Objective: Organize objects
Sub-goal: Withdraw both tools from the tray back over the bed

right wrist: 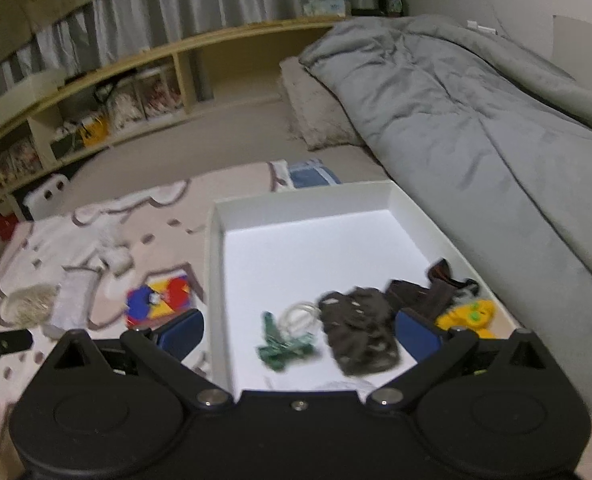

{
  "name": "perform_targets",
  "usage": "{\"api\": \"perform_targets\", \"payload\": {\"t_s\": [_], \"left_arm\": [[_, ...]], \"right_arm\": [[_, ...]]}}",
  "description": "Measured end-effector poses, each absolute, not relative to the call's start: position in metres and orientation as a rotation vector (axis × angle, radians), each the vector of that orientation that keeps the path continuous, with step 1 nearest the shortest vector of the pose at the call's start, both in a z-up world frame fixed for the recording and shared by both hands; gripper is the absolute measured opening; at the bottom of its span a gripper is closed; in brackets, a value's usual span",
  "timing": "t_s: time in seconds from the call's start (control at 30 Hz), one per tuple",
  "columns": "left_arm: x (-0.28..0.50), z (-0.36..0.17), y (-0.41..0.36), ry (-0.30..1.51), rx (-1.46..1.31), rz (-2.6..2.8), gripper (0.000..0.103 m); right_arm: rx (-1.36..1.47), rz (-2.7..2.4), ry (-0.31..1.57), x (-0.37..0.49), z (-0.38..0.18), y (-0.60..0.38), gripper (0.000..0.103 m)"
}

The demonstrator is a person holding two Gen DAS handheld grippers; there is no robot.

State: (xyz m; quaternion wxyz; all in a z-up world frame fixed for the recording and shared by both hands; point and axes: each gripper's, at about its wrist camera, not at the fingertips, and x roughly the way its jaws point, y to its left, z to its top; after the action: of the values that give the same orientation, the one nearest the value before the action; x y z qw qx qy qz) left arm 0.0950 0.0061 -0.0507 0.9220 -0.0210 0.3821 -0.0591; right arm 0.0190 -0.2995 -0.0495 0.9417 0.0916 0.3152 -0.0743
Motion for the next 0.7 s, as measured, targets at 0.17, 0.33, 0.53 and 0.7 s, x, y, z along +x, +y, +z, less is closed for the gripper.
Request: {"api": "perform_targets", "payload": {"t_s": [0.17,0.33,0.53,0.7], "left_arm": [[0.099,-0.061,0.021,0.752,-0.067,-0.081,0.103],[0.105,-0.071,0.032,0.677,-0.108,-0.070,0.103],[0.117,-0.087,0.036,0.660,-0.143,-0.064,0.103],[0.124,-0.103,0.034,0.637,-0.089,-0.049,0.099]], "right_arm": [[0.289,-0.132,0.569,0.024,-0.053,-0.287,0.103],[0.272,-0.118,0.497,0.030,-0.058,-0.263,0.103],[0.215,-0.034,0.460,0.039,-0.071,-0.229,0.103],[0.136,0.038,0.455,0.050,-0.087,-0.196,0.103]]}}
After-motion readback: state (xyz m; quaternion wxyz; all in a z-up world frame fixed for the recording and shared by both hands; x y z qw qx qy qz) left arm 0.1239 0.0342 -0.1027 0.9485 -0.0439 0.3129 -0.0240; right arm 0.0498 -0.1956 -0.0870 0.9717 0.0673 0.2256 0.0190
